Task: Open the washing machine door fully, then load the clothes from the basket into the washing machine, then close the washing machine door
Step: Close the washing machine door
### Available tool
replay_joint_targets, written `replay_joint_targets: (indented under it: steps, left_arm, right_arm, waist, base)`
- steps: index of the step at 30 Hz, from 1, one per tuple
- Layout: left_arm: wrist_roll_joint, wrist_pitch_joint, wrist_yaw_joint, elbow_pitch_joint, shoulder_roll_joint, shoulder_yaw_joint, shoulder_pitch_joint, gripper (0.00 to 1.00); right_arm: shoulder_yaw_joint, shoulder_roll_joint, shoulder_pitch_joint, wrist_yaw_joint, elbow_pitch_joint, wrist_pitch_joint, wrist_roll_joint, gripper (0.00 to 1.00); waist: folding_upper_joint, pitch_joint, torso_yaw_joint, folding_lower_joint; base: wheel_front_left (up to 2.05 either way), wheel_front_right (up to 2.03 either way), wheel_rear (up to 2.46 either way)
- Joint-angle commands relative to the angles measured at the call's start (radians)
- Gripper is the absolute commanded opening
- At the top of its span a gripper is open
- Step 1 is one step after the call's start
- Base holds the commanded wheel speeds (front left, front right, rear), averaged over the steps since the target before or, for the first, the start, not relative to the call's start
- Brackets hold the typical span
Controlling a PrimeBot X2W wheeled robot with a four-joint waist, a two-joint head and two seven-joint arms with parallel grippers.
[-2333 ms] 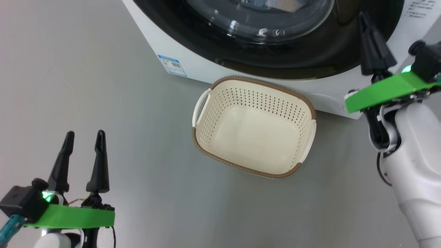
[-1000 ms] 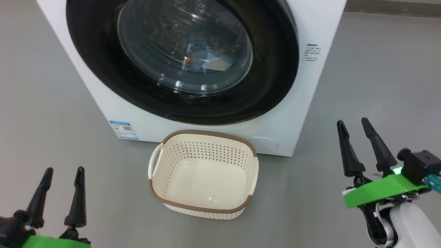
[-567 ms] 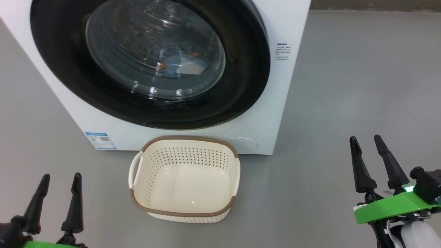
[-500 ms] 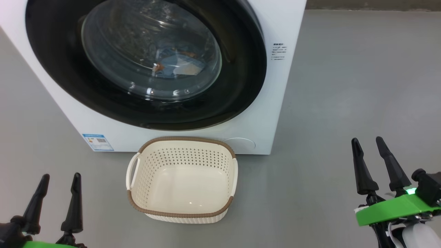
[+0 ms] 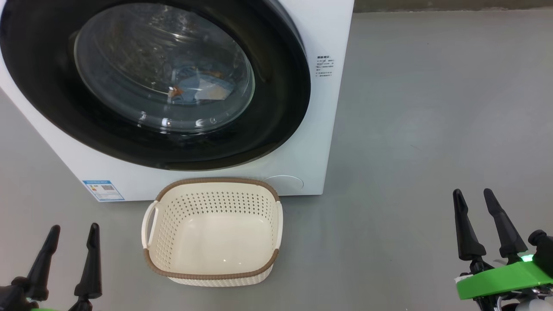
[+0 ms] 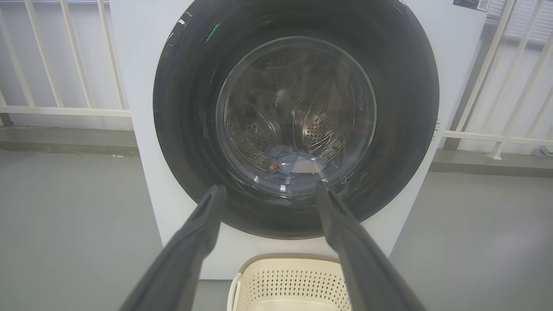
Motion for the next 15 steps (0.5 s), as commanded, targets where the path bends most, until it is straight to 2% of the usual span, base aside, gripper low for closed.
replay_joint_targets:
  steps: [1, 15]
  left_arm:
    - [0.013, -0.006, -0.002, -0.023, 0.034, 0.039, -0.019, 1.0]
    - [0.011, -0.006, -0.002, -0.025, 0.033, 0.036, -0.019, 1.0]
  right_arm:
    - [0.015, -0.015, 0.006, -0.003, -0.03, -0.008, -0.002, 1.0]
    - [0.004, -0.002, 0.021, -0.003, -0.043, -0.008, -0.013, 1.0]
  waist:
    - [-0.0001, 0.0, -0.006, 0.0]
    - [-0.0001, 0.0, -0.004, 0.0]
  base:
    - [0.0, 0.0, 0.0]
    - [0.0, 0.0, 0.0]
